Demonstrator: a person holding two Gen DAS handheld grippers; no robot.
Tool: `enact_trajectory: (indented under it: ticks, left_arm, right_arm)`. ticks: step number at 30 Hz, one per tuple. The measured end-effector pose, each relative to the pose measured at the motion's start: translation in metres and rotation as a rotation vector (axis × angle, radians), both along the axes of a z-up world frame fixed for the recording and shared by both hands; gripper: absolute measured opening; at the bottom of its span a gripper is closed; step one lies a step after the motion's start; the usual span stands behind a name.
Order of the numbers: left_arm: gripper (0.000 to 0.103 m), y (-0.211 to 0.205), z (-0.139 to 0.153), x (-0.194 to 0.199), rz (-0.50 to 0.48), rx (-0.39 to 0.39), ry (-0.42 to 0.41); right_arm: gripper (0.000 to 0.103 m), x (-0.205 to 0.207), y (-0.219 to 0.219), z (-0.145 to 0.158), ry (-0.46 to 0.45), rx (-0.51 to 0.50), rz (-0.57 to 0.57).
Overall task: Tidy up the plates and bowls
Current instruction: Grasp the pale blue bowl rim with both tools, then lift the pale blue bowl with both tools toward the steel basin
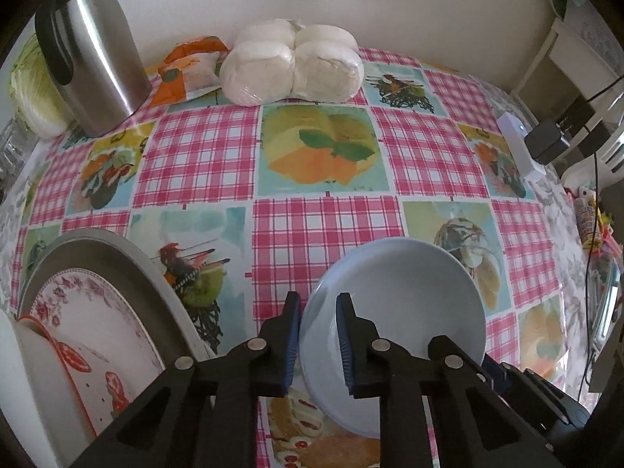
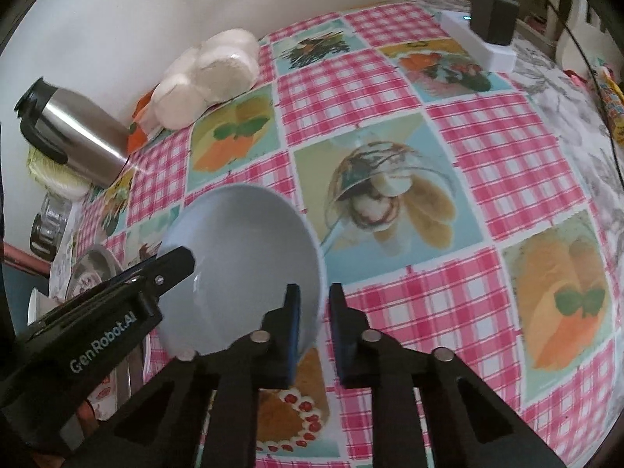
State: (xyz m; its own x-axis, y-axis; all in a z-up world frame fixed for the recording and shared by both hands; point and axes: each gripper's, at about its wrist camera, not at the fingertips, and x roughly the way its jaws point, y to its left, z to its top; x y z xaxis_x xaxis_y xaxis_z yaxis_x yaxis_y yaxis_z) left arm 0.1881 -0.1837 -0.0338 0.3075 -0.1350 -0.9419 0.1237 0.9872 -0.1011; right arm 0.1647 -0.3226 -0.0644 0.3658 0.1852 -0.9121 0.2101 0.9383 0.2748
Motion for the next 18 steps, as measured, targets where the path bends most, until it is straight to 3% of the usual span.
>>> enact_trajectory:
  ticks: [6,18]
  left_arm:
    - [0.017,-0.002,-0.006,0.0,-0.012,-0.034,0.027]
    - [0.015,-0.014,-0.016,-0.006,-0.048,-0.023,0.049]
  right_arm:
    - [0.013,-0.002,-0.014,-0.002,0.005,0.009,-0.037]
    - [0.013,-0.007,-0.022,-0.01,0.026,0.084,-0.073]
